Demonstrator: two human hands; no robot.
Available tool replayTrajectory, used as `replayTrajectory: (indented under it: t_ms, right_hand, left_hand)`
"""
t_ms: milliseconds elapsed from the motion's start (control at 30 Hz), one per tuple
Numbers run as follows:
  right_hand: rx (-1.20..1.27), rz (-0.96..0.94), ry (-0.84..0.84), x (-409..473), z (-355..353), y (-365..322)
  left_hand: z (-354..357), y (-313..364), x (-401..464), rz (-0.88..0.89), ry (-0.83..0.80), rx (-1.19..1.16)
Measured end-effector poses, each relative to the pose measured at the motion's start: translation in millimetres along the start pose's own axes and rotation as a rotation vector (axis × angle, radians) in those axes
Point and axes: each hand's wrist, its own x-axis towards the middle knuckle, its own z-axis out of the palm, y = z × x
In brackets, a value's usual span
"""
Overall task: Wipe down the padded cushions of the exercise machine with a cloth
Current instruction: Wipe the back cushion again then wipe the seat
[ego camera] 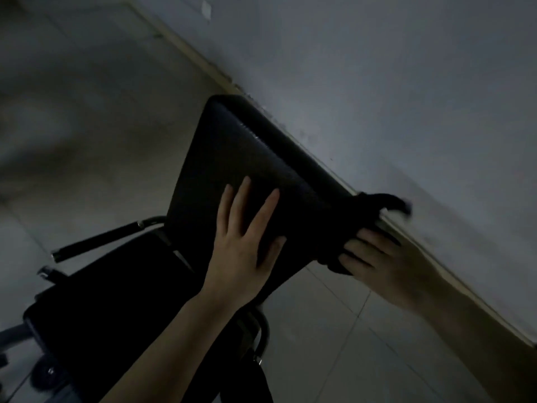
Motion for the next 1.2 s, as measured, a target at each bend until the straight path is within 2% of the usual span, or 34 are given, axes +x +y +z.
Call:
replayTrajectory:
  t_ms: [33, 100, 167, 233, 400, 467, 567, 733, 867, 933, 967, 1033, 1067, 1100, 1133, 1200]
  right_hand:
    - [-0.003, 0.066, 0.082, 2, -1, -2]
    - [0.158, 0.365, 0.305, 16, 4, -20]
    - [0.482, 0.71, 0.489, 37, 14, -52]
    - [0.678, 0.995, 0.65, 57, 29, -82]
    - [0.998, 1.399, 0.911, 82, 63, -131]
    - [1.091, 1.505, 0.883, 76, 85, -148]
    - [1.132, 1.688, 0.668, 66, 119, -170]
    - [1.302, 1.948, 0.457, 59, 147, -193]
    - [1.503, 2.013, 0.272, 49, 153, -186]
    - [1.621, 2.054, 0.256, 46, 138, -177]
    - [1.636, 2.019, 0.339, 45, 124, -171]
    - [1.601, 1.855, 0.638, 49, 85, -166]
    - [1.529, 1.752, 0.785, 53, 60, -163]
    - [1.388, 1.619, 0.856, 57, 37, -156]
    - [1.197, 1.456, 0.836, 61, 17, -148]
    - [0.688, 1.129, 0.583, 64, 1, -124]
  left_hand:
    - [-1, 8, 10, 0.013, -0.041, -0.006]
    - [1, 17, 20, 0.01, -0.125, -0.021]
    - [3, 20, 19, 0.022, -0.166, 0.031]
    - [4, 18, 19, 0.019, -0.222, 0.107]
    - [0, 16, 21, -0.012, -0.316, 0.15]
    - [4, 15, 21, -0.003, -0.292, 0.16]
    - [10, 11, 20, 0.03, -0.239, 0.182]
    - [17, 6, 19, 0.027, -0.208, 0.214]
    - [17, 8, 19, 0.022, -0.194, 0.211]
    - [14, 8, 19, 0.029, -0.214, 0.207]
    - [11, 9, 19, 0.042, -0.219, 0.2]
    - [5, 8, 18, 0.04, -0.25, 0.18]
    - [0, 8, 16, 0.031, -0.275, 0.157]
    - [-5, 7, 15, 0.024, -0.299, 0.126]
    - [-10, 7, 13, 0.024, -0.301, 0.097]
    - [-14, 7, 8, -0.011, -0.236, 0.048]
